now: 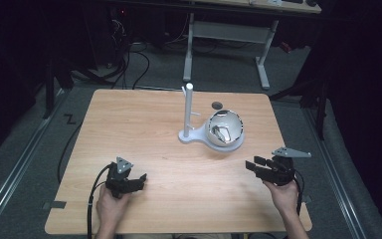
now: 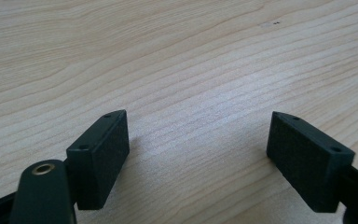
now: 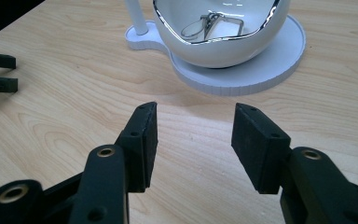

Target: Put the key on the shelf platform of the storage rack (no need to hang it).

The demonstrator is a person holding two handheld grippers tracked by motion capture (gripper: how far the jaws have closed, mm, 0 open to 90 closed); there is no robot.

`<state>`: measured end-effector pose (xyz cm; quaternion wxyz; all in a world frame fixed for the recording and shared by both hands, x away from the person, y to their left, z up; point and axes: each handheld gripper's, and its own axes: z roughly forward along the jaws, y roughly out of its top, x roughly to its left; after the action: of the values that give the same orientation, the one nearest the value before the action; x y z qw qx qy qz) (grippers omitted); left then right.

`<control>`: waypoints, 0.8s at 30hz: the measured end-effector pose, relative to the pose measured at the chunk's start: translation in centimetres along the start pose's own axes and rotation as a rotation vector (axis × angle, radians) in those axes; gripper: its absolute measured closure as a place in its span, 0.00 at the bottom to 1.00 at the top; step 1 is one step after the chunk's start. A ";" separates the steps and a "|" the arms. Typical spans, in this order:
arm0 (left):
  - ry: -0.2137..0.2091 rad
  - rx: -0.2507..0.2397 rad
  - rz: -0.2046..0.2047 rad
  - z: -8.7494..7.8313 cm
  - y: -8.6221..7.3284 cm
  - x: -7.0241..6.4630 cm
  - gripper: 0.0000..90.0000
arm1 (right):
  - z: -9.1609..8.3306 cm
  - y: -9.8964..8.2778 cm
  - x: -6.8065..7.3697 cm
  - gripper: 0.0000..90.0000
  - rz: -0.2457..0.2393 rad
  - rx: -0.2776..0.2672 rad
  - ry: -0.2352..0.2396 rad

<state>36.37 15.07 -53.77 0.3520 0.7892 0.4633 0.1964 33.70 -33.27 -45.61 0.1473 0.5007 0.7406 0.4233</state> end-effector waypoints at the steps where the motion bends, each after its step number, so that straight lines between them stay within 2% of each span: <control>1: 0.000 0.000 0.000 0.0 0.0 0.0 0.24 | 0.0 -0.1 0.0 0.57 0.001 0.001 0.002; 16: 0.000 0.000 0.000 0.0 0.0 0.0 0.24 | 1.3 -1.5 0.9 0.57 -0.007 0.023 0.034; 24: 0.000 0.000 0.000 0.0 0.0 0.0 0.24 | 2.3 -2.1 1.5 0.57 0.003 0.035 0.054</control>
<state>36.37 15.07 -53.77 0.3520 0.7891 0.4634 0.1965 33.19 -31.14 -48.28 0.1177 0.4928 0.7507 0.4241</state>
